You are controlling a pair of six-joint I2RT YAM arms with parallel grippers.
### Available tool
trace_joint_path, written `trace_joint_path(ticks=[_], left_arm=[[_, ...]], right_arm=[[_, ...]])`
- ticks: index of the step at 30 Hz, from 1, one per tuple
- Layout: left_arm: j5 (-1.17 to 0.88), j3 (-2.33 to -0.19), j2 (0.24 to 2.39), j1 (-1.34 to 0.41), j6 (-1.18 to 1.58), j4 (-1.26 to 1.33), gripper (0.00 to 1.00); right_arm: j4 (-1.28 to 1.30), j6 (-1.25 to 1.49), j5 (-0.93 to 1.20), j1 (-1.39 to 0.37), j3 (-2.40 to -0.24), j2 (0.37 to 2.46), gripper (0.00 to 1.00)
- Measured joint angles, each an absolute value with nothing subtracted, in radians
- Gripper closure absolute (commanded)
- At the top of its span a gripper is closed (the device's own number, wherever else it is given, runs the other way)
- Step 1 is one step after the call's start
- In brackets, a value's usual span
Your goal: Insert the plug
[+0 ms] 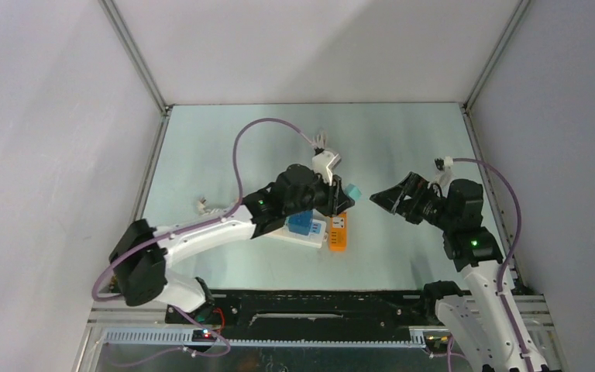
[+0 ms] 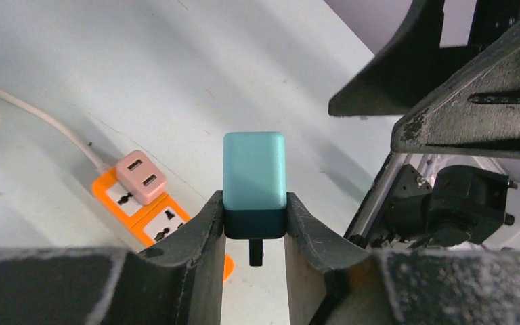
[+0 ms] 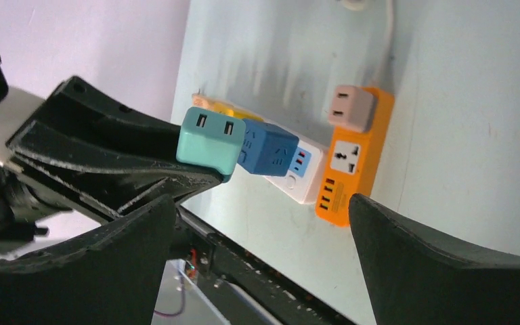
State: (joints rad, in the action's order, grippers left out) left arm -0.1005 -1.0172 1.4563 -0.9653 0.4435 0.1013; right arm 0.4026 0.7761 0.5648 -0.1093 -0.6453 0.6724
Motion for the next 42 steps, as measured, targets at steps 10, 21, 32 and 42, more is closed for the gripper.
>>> trace_joint_path(ticks=[10, 21, 32, 42], left_arm=[[-0.148, -0.891, 1.202, -0.964, 0.279, 0.016, 1.00], [-0.439, -0.830, 0.994, -0.964, 0.190, -0.014, 1.00], [-0.617, -0.830, 1.028, -0.974, 0.156, -0.117, 1.00], [-0.623, -0.830, 1.027, -0.989, 0.156, -0.122, 1.00]], right_arm=[[0.222, 0.464, 0.847, -0.190, -0.635, 0.664, 0.00], [0.018, 0.286, 1.093, -0.444, -0.620, 0.619, 0.07], [0.074, 0.155, 1.094, -0.595, -0.685, 0.747, 0.19], [0.091, 0.146, 1.062, -0.616, -0.689, 0.817, 0.38]])
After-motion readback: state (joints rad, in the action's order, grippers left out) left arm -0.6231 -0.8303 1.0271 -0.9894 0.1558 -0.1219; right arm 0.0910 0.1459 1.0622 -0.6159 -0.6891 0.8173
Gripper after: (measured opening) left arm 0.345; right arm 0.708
